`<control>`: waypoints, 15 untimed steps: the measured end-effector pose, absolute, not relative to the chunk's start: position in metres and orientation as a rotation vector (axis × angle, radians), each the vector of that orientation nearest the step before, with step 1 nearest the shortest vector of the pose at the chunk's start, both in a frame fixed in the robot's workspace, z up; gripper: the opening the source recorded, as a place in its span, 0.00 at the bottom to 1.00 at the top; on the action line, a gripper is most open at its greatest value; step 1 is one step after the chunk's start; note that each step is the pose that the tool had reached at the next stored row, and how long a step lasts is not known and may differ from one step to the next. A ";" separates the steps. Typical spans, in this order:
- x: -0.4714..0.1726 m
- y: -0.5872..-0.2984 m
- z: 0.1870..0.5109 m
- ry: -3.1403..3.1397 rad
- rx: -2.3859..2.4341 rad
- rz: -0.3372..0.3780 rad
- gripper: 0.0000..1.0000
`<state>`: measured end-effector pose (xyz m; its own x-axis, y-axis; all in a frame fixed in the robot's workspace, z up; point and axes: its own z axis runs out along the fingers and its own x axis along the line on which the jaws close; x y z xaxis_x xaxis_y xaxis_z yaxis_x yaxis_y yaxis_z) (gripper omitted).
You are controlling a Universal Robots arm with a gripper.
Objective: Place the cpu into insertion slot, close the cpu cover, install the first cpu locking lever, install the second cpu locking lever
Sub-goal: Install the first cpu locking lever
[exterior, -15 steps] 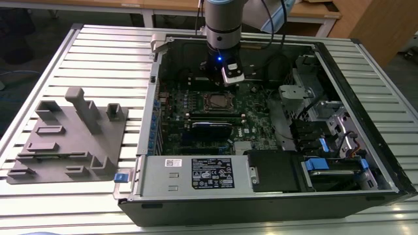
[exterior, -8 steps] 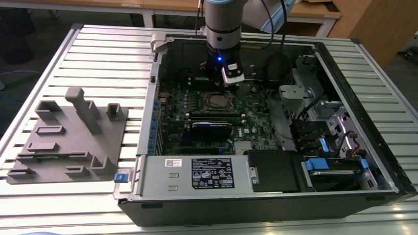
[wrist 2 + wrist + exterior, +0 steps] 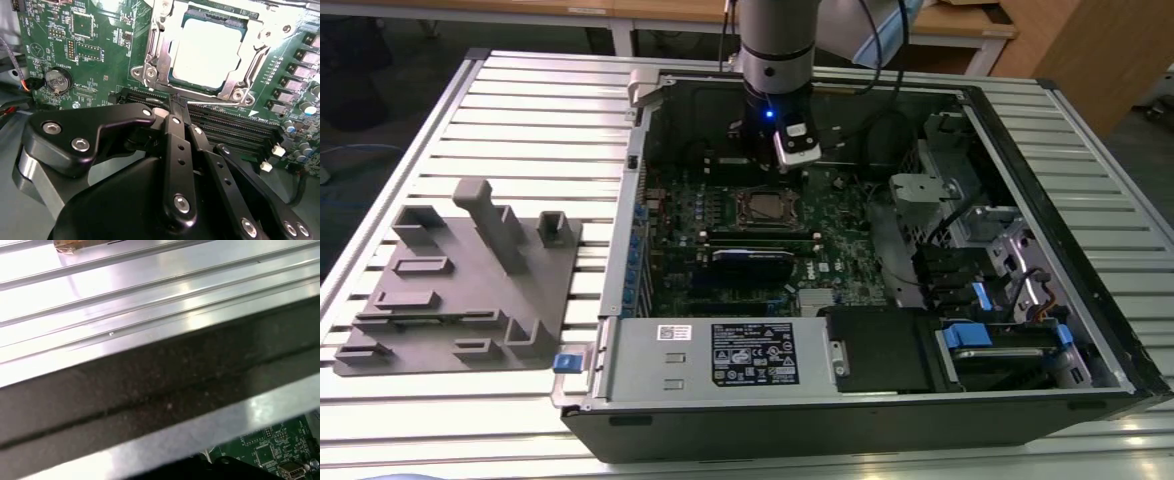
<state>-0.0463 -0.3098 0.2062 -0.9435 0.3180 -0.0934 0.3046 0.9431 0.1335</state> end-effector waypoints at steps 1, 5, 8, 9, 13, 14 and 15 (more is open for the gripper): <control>-0.046 -0.310 0.206 2.984 0.480 0.179 0.11; -0.046 -0.310 0.206 2.985 0.483 0.223 0.11; -0.047 -0.310 0.206 2.985 0.485 0.259 0.11; -0.046 -0.310 0.206 2.984 0.485 0.260 0.11; -0.046 -0.310 0.206 2.984 0.485 0.260 0.11; -0.046 -0.310 0.206 2.983 0.485 0.260 0.11; -0.046 -0.310 0.206 2.983 0.485 0.260 0.11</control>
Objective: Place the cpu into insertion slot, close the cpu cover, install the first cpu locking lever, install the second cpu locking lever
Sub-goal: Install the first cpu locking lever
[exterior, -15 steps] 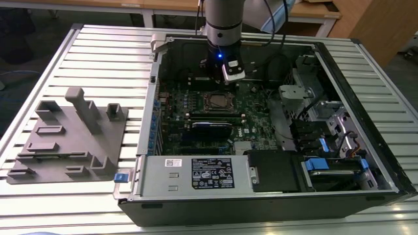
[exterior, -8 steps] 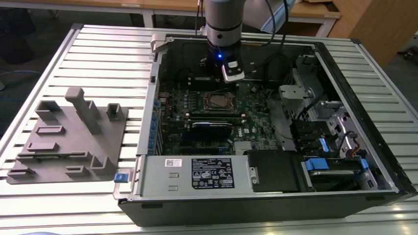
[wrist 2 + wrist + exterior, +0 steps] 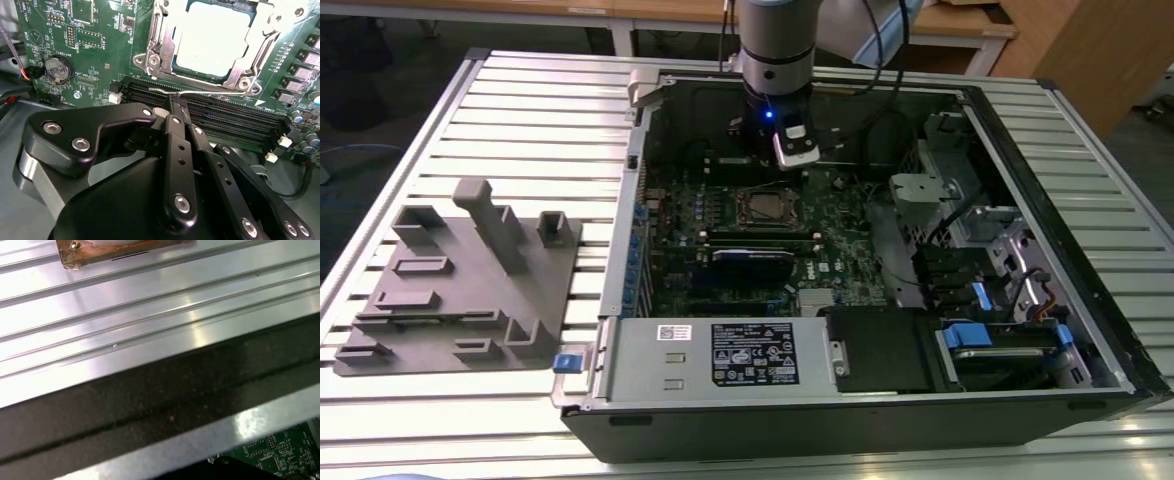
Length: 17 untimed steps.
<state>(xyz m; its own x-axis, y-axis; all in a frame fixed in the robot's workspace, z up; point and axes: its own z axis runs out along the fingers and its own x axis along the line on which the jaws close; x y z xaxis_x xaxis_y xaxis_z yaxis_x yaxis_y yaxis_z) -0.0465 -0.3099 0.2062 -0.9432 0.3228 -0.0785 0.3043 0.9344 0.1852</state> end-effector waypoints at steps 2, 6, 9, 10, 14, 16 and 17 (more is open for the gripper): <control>-0.046 -0.310 0.206 2.984 0.485 0.260 0.11; -0.046 -0.310 0.211 2.984 0.485 0.267 0.11; -0.047 -0.310 0.219 2.984 0.486 0.269 0.11; -0.046 -0.310 0.221 2.984 0.486 0.269 0.11; -0.046 -0.310 0.223 2.983 0.486 0.270 0.11; -0.046 -0.310 0.223 2.983 0.486 0.270 0.11; -0.047 -0.310 0.223 2.984 0.486 0.270 0.11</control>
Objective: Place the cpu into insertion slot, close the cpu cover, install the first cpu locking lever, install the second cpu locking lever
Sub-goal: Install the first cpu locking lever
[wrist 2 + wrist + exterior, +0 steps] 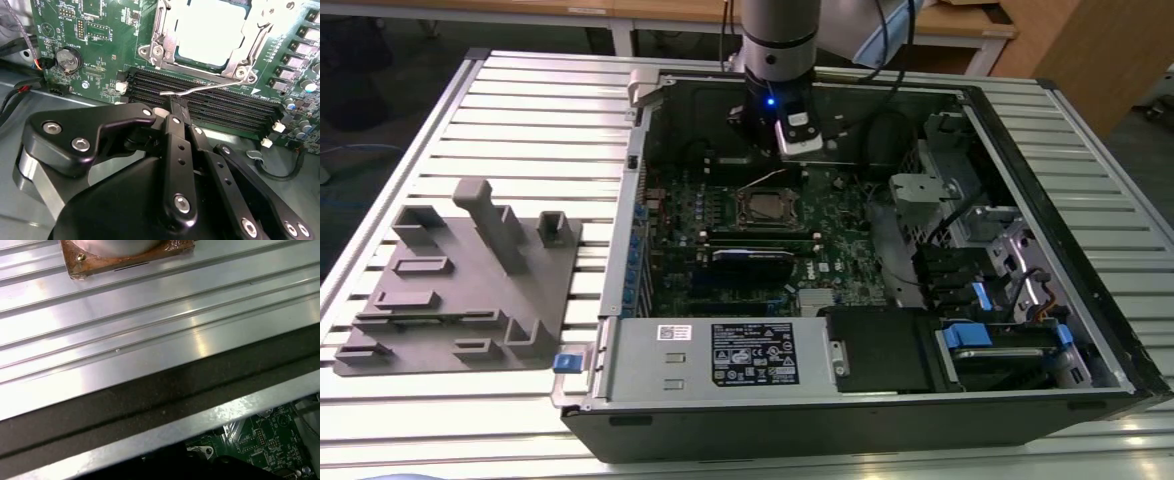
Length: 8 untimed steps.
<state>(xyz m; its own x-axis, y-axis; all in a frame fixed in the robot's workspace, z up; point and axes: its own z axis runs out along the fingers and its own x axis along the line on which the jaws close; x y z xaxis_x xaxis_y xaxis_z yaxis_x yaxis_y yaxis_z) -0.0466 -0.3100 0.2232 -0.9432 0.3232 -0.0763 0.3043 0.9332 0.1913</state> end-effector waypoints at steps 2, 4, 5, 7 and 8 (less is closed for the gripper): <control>-0.048 -0.310 0.223 2.984 0.486 0.274 0.11; -0.050 -0.310 0.223 2.982 0.486 0.275 0.11; -0.051 -0.310 0.223 2.982 0.485 0.275 0.11; -0.053 -0.310 0.223 2.981 0.485 0.275 0.11; -0.054 -0.310 0.223 2.980 0.485 0.275 0.11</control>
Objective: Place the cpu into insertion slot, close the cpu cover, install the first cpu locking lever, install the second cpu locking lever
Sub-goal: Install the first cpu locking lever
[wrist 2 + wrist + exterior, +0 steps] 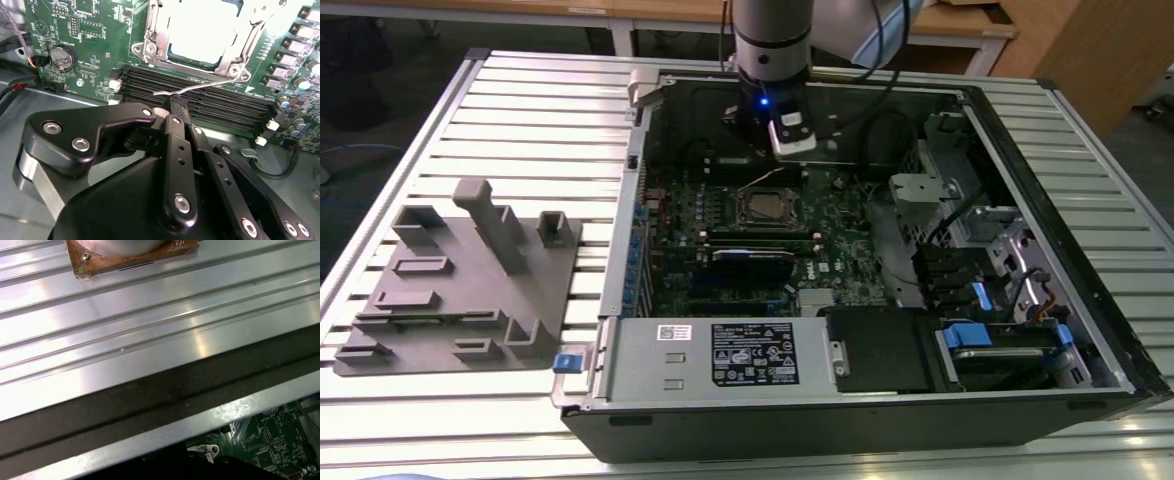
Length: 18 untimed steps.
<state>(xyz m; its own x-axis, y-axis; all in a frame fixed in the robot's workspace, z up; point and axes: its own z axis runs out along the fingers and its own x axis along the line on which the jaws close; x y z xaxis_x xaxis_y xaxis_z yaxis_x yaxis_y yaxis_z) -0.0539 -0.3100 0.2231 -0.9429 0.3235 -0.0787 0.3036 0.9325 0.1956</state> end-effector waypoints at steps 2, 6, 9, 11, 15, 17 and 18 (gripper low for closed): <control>-0.055 -0.310 0.223 2.979 0.485 0.276 0.11; -0.056 -0.310 0.223 2.979 0.484 0.276 0.11; -0.057 -0.310 0.223 2.978 0.485 0.276 0.11; -0.057 -0.310 0.223 2.978 0.484 0.276 0.11; -0.058 -0.310 0.223 2.976 0.484 0.276 0.11; -0.059 -0.310 0.223 2.975 0.483 0.276 0.11; -0.060 -0.310 0.223 2.975 0.483 0.276 0.11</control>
<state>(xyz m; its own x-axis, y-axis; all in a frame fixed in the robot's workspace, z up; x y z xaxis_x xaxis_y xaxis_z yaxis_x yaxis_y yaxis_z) -0.0600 -0.3100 0.2229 -0.9425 0.3235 -0.0841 0.3024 0.9326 0.1972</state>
